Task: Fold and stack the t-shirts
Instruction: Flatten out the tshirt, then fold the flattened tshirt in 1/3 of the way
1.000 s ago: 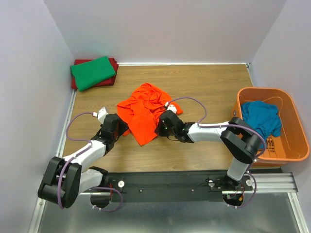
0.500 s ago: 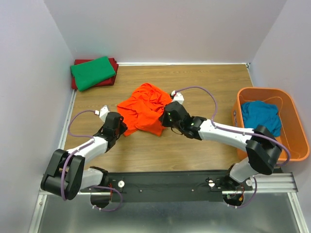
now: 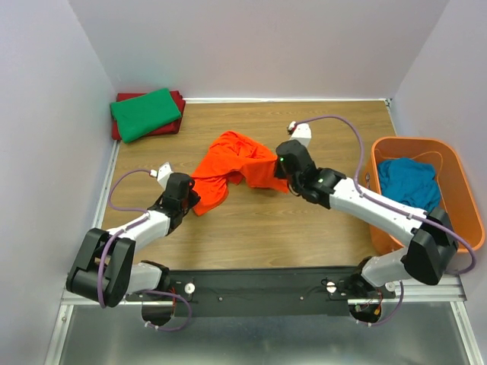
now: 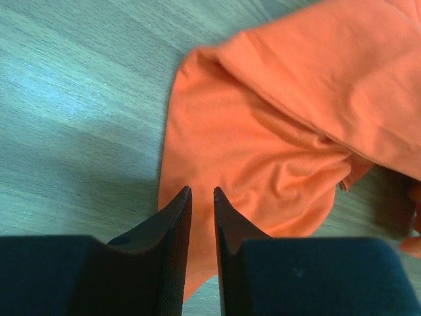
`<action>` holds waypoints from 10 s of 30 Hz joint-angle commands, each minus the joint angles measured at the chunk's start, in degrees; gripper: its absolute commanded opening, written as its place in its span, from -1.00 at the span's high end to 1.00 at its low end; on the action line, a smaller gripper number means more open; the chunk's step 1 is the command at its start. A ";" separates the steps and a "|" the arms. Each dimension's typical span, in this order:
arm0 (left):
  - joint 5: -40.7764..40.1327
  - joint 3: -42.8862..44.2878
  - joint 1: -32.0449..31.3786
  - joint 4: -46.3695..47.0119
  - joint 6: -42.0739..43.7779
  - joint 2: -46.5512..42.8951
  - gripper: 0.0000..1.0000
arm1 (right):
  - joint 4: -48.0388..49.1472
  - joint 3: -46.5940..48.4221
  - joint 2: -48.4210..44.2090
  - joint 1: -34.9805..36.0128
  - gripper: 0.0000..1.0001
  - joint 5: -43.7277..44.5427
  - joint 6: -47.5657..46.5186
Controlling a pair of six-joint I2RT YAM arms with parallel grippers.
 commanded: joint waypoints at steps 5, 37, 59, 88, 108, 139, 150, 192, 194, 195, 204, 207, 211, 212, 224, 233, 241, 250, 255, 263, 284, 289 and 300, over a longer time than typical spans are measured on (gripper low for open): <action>3.22 2.44 0.31 1.84 2.05 -2.19 0.45 | -5.00 1.09 -5.03 -14.29 0.99 -1.03 -4.79; -3.26 0.51 -18.40 -20.30 -18.60 -11.25 -0.02 | -5.27 7.86 -1.43 -23.18 0.99 -8.24 -6.46; -5.56 8.06 -18.07 -13.10 -10.18 -0.79 1.00 | -5.35 8.82 -1.95 -24.59 0.99 -9.65 -6.99; -11.18 52.98 7.25 -15.13 18.66 -24.18 1.00 | -6.76 29.91 -20.07 -29.95 0.99 -8.85 -8.13; 6.21 85.49 15.42 6.32 18.75 19.14 1.00 | 0.80 64.18 18.17 -36.10 0.99 -17.20 -9.53; -5.09 10.88 17.54 -7.03 -3.04 -10.20 -0.08 | 3.34 -24.13 -8.81 -36.37 -0.47 -29.07 8.03; -0.46 19.85 16.92 -8.09 -3.48 5.88 -0.03 | 12.75 -26.25 -0.72 -35.66 -0.42 -31.36 13.14; -15.67 30.04 6.37 -27.52 -13.33 20.22 -0.01 | 16.88 -26.07 1.92 -34.78 -0.40 -28.02 13.40; -15.23 29.69 6.29 -27.17 -13.68 20.56 -0.01 | 16.88 -26.16 1.74 -34.70 -0.40 -28.01 13.58; -14.97 29.78 6.29 -27.08 -13.60 20.91 -0.01 | 16.97 -26.16 1.65 -34.70 -0.40 -27.93 13.58; -13.03 32.06 5.06 -25.50 -13.42 25.66 0.02 | 16.88 -26.60 0.95 -34.78 -0.40 -27.49 13.14; -12.50 32.33 5.05 -24.80 -13.16 26.45 0.16 | 16.88 -26.33 1.47 -34.70 -0.40 -27.57 12.79; -12.94 31.89 5.06 -24.71 -12.80 26.89 0.47 | 16.79 -25.54 2.96 -34.70 -0.40 -27.75 10.95; -13.03 31.80 5.06 -24.71 -12.63 26.89 0.52 | 16.71 -25.37 3.40 -34.78 -0.40 -27.75 10.68; -13.64 30.22 8.39 -21.81 -7.97 22.94 1.00 | 10.39 -18.52 10.96 -24.87 -0.20 -16.95 7.08; -11.71 28.37 8.48 -19.87 -7.09 20.13 1.00 | 5.64 -18.86 12.38 -21.60 0.76 -13.16 8.12; -13.47 24.51 8.75 -19.87 -6.39 12.15 1.00 | -0.95 -23.69 -5.45 -21.60 0.99 -13.07 9.62; -15.23 14.50 10.59 -20.92 -6.12 -4.10 1.00 | -12.20 -25.28 -25.39 -21.60 0.99 -18.95 12.96; -16.10 11.50 11.56 -23.29 -6.21 -12.64 1.00 | -16.68 -25.46 -32.09 -21.60 0.99 -22.64 14.19; -15.93 8.95 11.82 -26.90 -7.62 -24.43 1.00 | -22.66 -24.40 -41.67 -21.60 0.99 -26.08 16.48; -9.78 21.41 11.21 -15.56 -5.07 8.50 1.00 | -10.98 -8.79 -3.73 -21.86 0.96 -14.31 6.73; -10.30 26.52 11.12 -16.53 -5.51 13.17 1.00 | -10.54 -0.50 5.86 -22.92 0.97 -15.00 5.41; -10.48 37.07 11.21 -19.26 -6.39 22.85 1.00 | -10.01 8.03 14.04 -28.62 0.97 -19.49 3.21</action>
